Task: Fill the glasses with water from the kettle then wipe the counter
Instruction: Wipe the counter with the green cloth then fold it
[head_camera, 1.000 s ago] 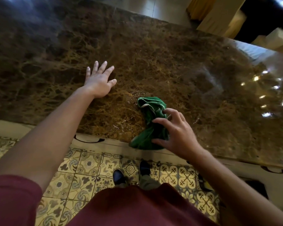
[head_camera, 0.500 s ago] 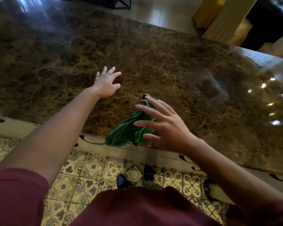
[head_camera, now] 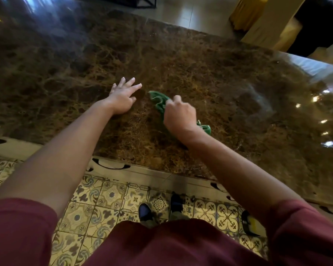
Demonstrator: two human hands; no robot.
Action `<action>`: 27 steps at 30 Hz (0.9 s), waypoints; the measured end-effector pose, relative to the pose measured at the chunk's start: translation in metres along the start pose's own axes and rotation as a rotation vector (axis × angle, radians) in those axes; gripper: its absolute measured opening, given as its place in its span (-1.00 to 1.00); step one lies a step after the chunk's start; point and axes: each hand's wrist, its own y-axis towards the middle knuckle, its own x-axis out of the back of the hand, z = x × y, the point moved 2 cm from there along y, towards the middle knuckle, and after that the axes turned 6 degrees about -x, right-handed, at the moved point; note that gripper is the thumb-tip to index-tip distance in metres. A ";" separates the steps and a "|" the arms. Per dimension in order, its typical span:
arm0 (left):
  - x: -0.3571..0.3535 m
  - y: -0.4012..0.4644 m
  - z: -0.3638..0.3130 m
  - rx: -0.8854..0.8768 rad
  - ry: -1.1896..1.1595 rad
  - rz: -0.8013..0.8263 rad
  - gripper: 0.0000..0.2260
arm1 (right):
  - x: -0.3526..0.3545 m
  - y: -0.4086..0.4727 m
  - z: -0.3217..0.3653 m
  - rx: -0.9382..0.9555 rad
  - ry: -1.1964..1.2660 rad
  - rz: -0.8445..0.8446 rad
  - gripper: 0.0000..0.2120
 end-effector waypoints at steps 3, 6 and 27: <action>0.000 0.000 -0.002 0.002 -0.005 -0.007 -0.48 | 0.012 0.017 -0.034 -0.083 -0.047 0.147 -0.71; -0.001 -0.001 -0.002 0.011 -0.009 -0.014 -0.49 | 0.024 0.021 -0.061 0.049 -0.055 0.159 -0.61; -0.004 -0.003 -0.002 0.006 -0.031 -0.056 -0.50 | -0.025 -0.082 -0.061 0.015 0.185 0.130 -0.16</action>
